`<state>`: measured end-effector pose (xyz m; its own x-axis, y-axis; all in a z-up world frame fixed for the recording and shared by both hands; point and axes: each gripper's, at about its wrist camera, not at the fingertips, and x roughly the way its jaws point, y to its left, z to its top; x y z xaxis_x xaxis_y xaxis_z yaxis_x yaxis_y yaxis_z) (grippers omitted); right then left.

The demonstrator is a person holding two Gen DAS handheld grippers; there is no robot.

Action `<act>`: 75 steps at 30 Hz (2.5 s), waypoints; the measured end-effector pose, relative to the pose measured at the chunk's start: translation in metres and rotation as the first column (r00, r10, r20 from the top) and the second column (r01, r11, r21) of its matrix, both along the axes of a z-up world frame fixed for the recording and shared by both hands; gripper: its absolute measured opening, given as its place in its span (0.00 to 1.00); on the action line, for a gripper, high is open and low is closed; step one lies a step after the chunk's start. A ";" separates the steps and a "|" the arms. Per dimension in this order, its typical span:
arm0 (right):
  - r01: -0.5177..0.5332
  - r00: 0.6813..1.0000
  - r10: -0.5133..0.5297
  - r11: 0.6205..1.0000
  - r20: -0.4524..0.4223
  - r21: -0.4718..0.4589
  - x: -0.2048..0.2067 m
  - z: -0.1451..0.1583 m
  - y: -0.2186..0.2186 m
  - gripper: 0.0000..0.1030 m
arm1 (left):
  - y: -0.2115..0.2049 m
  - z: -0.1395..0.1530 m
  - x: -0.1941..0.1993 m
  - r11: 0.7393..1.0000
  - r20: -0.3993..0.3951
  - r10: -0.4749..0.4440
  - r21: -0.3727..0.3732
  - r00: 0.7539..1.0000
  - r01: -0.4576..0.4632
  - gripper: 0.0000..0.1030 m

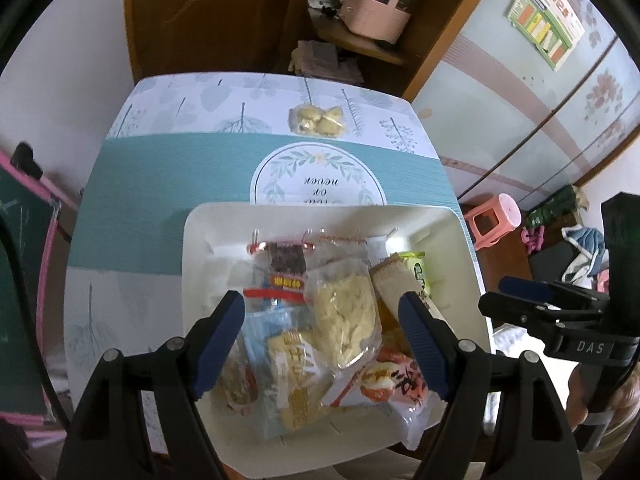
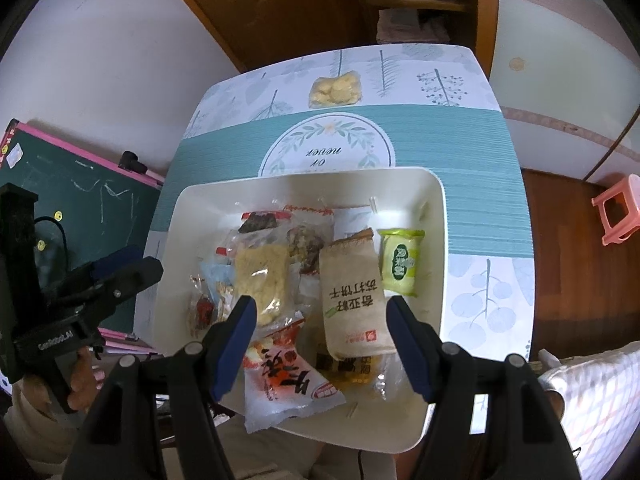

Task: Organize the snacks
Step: 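Lower both packs into the tray and open both tools, then move the left tool to the yellow snack bag while the right moves to the brown pack, then grasp the yellow puffed-snack bag with the left tool while the right grasps the brown foil pack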

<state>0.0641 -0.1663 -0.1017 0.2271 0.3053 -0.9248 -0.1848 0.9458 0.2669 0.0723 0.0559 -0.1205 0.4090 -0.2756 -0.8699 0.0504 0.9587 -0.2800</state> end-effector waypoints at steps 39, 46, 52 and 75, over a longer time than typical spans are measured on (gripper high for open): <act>0.060 0.846 -0.214 0.948 -0.488 -0.312 0.208 -0.174 -0.003 0.97 | -0.097 -0.105 0.310 0.504 -0.251 -0.720 0.452 0.647 0.736 0.88; 0.028 0.857 -0.208 0.933 -0.472 -0.360 0.201 -0.181 0.003 0.76 | -0.108 -0.113 0.323 0.485 -0.260 -0.727 0.459 0.635 0.744 0.88; 0.075 0.886 -0.209 0.946 -0.415 -0.317 0.199 -0.169 0.000 0.47 | -0.114 -0.125 0.336 0.468 -0.285 -0.722 0.469 0.631 0.749 0.88; 0.362 0.890 -0.381 0.924 -0.249 -0.121 0.184 -0.129 -0.046 0.34 | -0.108 -0.136 0.330 0.598 -0.253 -0.626 0.451 0.738 0.662 0.37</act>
